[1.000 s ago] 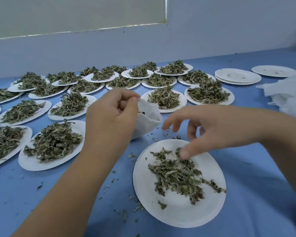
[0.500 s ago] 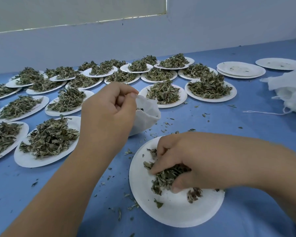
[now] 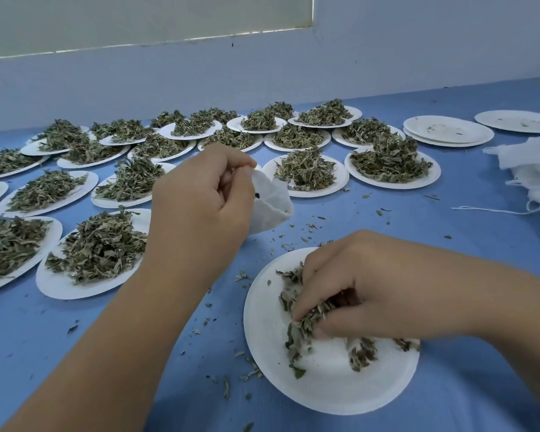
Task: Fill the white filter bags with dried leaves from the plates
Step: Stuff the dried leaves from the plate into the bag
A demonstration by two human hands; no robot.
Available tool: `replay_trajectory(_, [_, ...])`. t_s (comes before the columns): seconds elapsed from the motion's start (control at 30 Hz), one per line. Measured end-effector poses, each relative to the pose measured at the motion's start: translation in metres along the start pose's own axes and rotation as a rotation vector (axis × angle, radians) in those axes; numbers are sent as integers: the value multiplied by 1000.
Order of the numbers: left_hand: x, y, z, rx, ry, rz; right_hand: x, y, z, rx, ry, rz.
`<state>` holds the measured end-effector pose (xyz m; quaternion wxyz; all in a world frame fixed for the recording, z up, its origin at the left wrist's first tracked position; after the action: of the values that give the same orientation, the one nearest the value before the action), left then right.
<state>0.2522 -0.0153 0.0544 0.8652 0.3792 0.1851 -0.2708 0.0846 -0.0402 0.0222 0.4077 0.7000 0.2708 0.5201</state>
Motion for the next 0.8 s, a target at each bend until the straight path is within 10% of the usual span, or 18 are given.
replay_trajectory(0.8, [-17,-23,-9,279,-73,-43,-23,33,-13,-315,45,414])
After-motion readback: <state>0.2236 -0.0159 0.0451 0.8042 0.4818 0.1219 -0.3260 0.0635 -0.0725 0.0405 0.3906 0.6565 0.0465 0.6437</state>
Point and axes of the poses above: each hand's wrist, its own z-axis towards the middle knuckle, its own y-axis out of the back of the hand, x = y × z, the point moved 4 cm from there along z, towards the middle knuckle, and after that the axes turned 10 degrees about x, right-handed, at the moved point
